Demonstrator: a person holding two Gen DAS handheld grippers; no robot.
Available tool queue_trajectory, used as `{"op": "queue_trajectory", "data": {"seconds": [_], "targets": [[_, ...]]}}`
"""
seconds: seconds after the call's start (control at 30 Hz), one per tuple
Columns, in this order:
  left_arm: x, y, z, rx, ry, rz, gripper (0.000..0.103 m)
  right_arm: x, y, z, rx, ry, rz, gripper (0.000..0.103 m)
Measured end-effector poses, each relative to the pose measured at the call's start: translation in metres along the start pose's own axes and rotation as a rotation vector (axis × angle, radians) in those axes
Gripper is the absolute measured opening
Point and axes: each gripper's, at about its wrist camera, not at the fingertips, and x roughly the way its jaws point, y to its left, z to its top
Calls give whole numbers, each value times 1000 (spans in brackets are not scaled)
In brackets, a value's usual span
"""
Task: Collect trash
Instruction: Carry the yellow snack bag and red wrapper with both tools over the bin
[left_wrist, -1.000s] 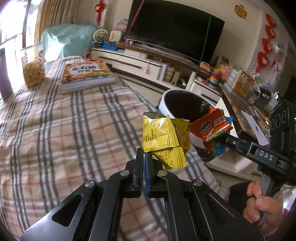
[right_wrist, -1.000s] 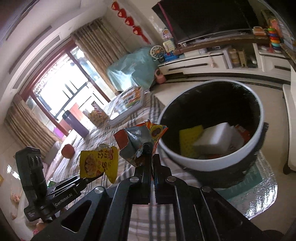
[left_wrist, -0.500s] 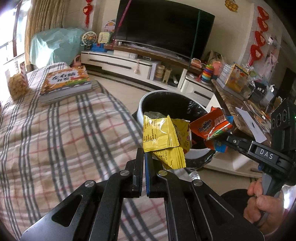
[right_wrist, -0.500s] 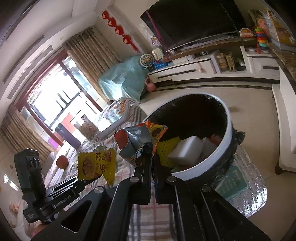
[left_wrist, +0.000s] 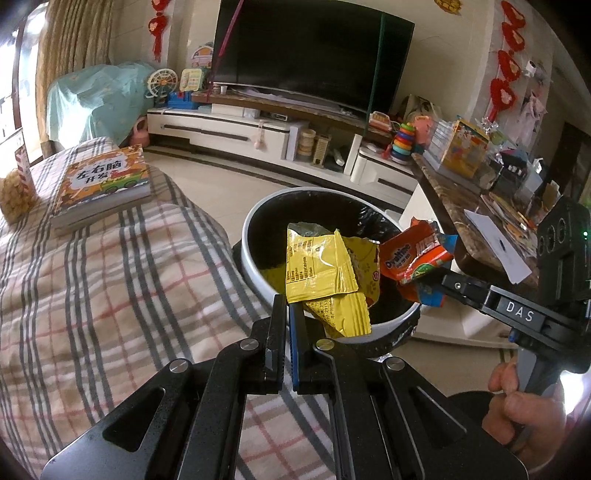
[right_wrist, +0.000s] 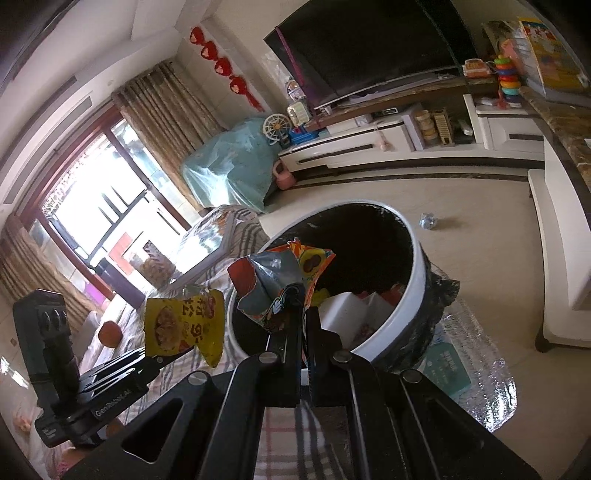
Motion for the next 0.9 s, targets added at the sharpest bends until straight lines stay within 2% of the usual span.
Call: {"op": "queue_trajectory", "data": {"seconds": [0.9], "targets": [[31,-13,22,37,22,10,1,12,-7,22,-19,-11,-43,2]]}}
